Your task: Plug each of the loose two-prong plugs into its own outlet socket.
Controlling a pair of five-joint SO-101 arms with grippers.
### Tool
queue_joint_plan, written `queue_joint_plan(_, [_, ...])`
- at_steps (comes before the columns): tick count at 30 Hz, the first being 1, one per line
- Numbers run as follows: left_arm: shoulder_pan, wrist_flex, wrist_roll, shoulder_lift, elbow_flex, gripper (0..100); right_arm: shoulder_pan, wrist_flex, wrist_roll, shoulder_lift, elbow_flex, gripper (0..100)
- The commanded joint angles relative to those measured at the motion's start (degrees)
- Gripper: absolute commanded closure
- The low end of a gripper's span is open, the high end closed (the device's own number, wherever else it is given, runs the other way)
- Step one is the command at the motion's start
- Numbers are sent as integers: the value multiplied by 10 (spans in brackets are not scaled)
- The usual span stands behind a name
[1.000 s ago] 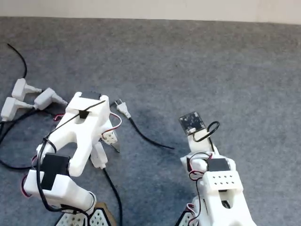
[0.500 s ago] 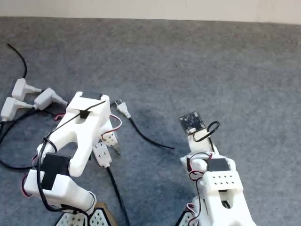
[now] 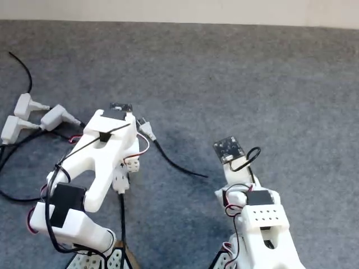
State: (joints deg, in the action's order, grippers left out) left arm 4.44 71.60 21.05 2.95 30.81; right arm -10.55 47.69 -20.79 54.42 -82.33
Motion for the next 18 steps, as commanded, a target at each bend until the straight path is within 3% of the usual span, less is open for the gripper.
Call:
queue_joint_plan(1, [4, -22, -82, -17, -14, 995, 3, -9, -3, 12, 3, 717])
queue_joint_plan(7, [0, -18, -511, -18, -20, 995, 3, -9, -4, 12, 1, 717])
queue_joint_plan(11, [2, 29, -629, -18, -56, 995, 2, -18, -4, 12, -1, 717])
queue_joint_plan(15, [14, 135, -839, -22, -68, 995, -6, -27, -5, 12, -1, 717])
queue_joint_plan(18, [22, 176, -890, -23, -73, 995, -6, -27, -5, 12, -2, 717])
